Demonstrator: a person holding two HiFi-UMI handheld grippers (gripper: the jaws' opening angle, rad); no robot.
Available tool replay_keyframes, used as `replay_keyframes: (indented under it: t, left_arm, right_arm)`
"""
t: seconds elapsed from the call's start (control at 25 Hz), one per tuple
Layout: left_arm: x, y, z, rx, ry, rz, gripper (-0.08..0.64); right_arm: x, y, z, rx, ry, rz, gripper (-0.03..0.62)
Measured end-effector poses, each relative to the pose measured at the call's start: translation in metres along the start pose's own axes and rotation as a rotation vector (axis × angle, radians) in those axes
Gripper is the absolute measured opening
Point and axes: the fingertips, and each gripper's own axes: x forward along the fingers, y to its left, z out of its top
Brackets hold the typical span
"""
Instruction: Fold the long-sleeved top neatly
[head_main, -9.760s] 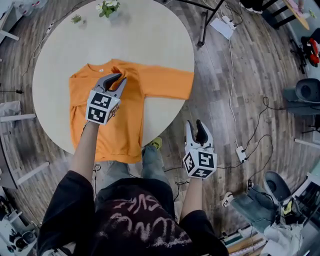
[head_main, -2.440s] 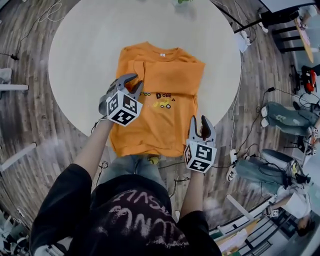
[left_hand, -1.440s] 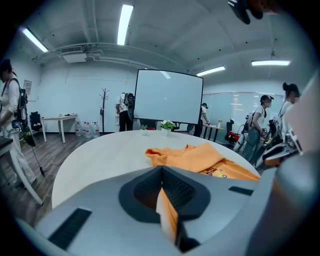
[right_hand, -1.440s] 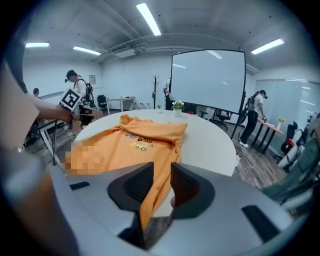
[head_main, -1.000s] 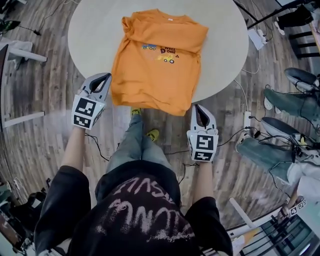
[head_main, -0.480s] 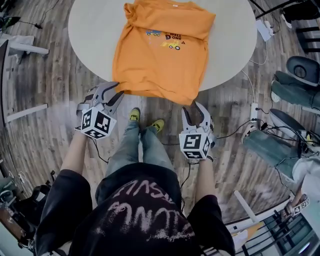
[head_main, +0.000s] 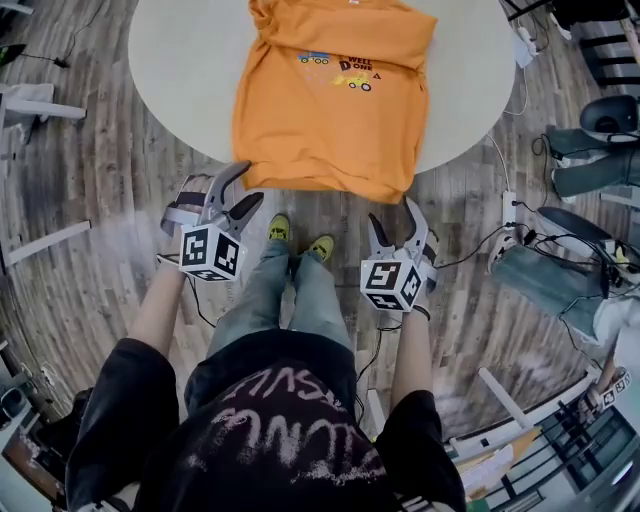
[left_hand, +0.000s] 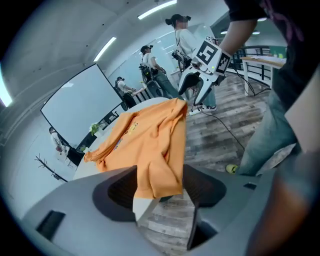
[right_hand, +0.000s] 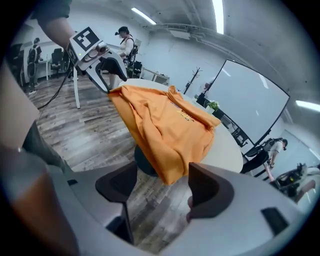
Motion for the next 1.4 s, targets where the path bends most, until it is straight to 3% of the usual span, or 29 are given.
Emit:
replay_keyframes:
  t: [0.24, 0.72, 0.88, 1.36, 1.4]
  left_arm:
    - [0.011, -0.006, -0.004, 0.073, 0.008, 0.05, 0.299]
    - [0.024, -0.004, -0.011, 0.127, 0.075, 0.255, 0.296]
    - [0.022, -0.002, -0.011, 0.125, 0.068, 0.299, 0.258]
    - [-0.005, 0.004, 0.004, 0.109, 0.02, 0.303, 0.068]
    - [-0.005, 0.004, 0.004, 0.108, 0.02, 0.3, 0.062]
  right_arm:
    - [0.001, -0.003, -0.011, -0.01, -0.002, -0.096, 0.342]
    - [0.036, -0.005, -0.021, -0.132, -0.112, -0.177, 0.37]
    - [0.041, -0.008, -0.015, -0.148, -0.141, -0.227, 0.367]
    - [0.011, -0.031, 0.0, -0.138, -0.184, -0.312, 0.044]
    - [0.009, -0.031, 0.001, -0.141, -0.187, -0.311, 0.043]
